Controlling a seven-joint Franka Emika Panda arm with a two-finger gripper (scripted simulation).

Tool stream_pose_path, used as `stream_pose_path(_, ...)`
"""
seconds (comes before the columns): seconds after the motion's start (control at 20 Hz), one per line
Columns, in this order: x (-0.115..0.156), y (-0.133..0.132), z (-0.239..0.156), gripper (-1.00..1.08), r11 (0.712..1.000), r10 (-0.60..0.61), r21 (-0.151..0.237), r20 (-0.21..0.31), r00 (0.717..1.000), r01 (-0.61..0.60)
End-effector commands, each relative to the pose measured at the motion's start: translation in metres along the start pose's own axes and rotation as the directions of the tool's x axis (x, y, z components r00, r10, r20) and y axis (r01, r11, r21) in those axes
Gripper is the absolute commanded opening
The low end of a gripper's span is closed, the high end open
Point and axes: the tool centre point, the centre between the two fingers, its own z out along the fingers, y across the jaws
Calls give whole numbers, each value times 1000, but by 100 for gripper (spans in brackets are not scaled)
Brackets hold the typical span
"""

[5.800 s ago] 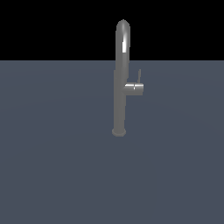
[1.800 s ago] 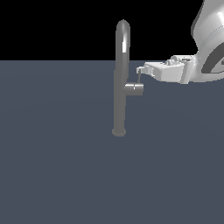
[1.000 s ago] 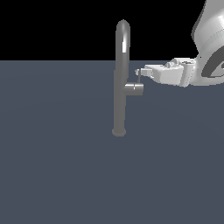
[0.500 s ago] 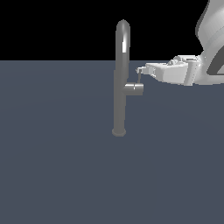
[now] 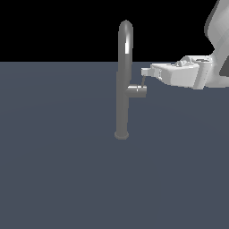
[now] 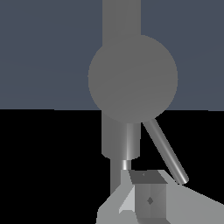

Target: Turn on the faucet by rotating a designated handle.

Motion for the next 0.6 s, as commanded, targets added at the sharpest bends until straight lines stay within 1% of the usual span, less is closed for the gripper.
stream_pose_path(0.0, 0, 0, 0, -100, 1000, 0, 0, 0, 1000, 0)
stream_pose_path(0.45, 17, 34, 0, -100, 1000, 9, -5, 5, 1000, -9)
stream_pose_path(0.5, 17, 34, 0, -100, 1000, 9, -5, 5, 1000, -9)
stream_pose_path(0.55, 9, 26, 0, -100, 1000, -9, -3, 0, 1000, 9)
